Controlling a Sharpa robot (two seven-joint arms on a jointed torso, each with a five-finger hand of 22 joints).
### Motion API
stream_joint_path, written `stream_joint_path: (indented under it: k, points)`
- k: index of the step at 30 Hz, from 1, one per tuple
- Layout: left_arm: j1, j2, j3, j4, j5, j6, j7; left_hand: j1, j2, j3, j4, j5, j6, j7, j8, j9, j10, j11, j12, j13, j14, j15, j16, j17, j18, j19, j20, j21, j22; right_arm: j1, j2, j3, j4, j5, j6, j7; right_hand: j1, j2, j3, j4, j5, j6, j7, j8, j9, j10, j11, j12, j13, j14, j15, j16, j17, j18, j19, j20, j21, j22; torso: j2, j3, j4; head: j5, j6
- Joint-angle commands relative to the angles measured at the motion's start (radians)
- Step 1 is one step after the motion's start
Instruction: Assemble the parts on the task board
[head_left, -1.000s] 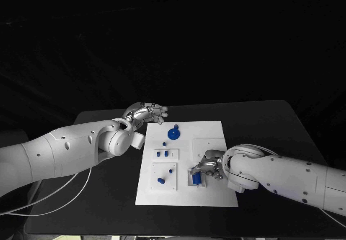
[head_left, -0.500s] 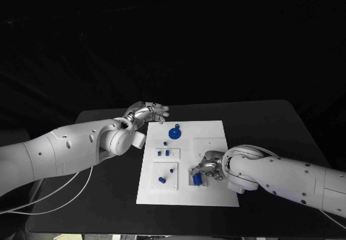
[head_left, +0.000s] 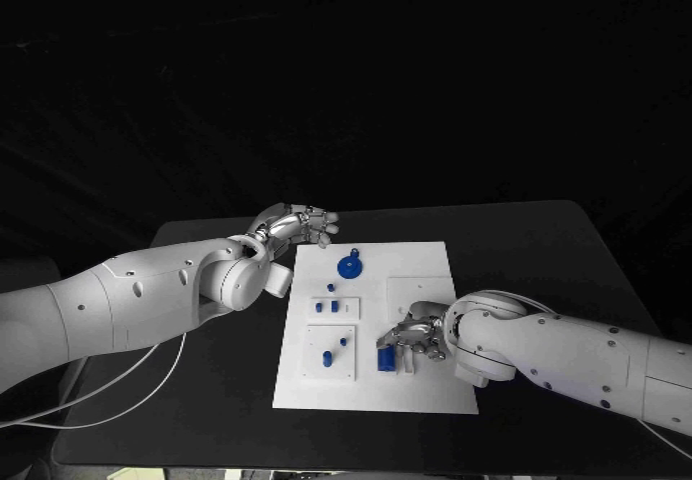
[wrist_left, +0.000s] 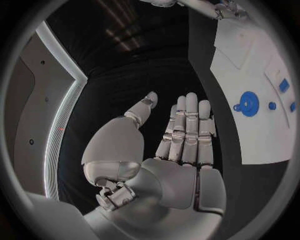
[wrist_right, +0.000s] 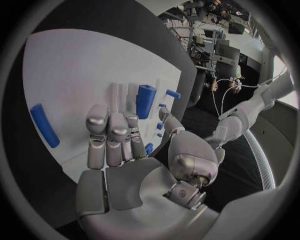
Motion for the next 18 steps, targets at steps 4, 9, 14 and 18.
stream_joint_path:
  k: [4,9,14,18]
  points:
    - [0.001,0.001,0.001,0.002,0.005,0.014,0.005,-0.010,-0.003,0.001,0.007,0.001,-0.006,0.000,0.006,-0.002,-0.005,-0.001,-0.006,0.001,0.002,0.007,-0.004,0.002,0.015,0.003,0.002,-0.004,0.001,-0.003,0.001,-0.003,0.004,-0.041,-0.013,0.010,0.004,-0.010,-0.047,-0.001,0.000,-0.013,0.000,-0.009,-0.003,-0.010,0.001,-0.008,0.004,-0.006,-0.002,-0.009,0.003,0.092,-0.011,-0.008,-0.005,0.013,0.000,0.0003,-0.0001,0.001,-0.002]
    - [0.001,0.002,0.001,0.001,0.005,0.014,0.005,-0.010,-0.003,0.001,0.007,0.001,-0.006,0.000,0.006,-0.002,-0.005,-0.001,-0.006,0.001,0.002,0.007,-0.005,0.002,0.015,0.003,0.002,-0.005,0.001,-0.003,-0.001,-0.003,0.006,-0.044,-0.016,0.014,0.019,-0.009,-0.062,-0.001,0.000,-0.014,0.000,-0.011,-0.003,-0.010,0.001,-0.010,0.005,-0.007,-0.002,-0.010,0.004,0.092,-0.013,-0.011,-0.006,0.012,0.000,0.0004,0.0001,0.001,-0.002]
    - [0.001,0.002,0.001,0.001,0.005,0.014,0.005,-0.010,-0.003,0.001,0.007,0.001,-0.006,0.000,0.006,-0.002,-0.005,-0.001,-0.006,0.001,0.002,0.007,-0.005,0.002,0.015,0.003,0.002,-0.005,0.001,-0.003,-0.009,-0.003,0.012,-0.055,-0.030,0.029,0.034,-0.004,-0.070,-0.001,0.000,-0.013,0.000,-0.012,-0.002,-0.010,0.001,-0.011,0.006,-0.006,-0.002,-0.011,0.005,0.092,-0.013,-0.013,-0.007,0.012,0.000,0.0009,-0.0005,0.002,-0.001]
    - [0.001,0.000,0.001,0.002,0.005,0.015,0.004,-0.010,-0.003,0.001,0.007,0.001,-0.007,0.000,0.006,-0.002,-0.006,-0.001,-0.006,0.001,0.002,0.007,-0.005,0.003,0.015,0.003,0.002,-0.005,0.002,-0.003,-0.027,-0.003,0.033,-0.056,-0.029,0.055,0.050,-0.008,-0.072,-0.001,0.000,-0.012,0.000,-0.012,-0.002,-0.009,0.001,-0.011,0.007,-0.006,-0.002,-0.012,0.005,0.092,-0.012,-0.013,-0.007,0.011,0.000,0.0011,0.0001,0.002,0.000]
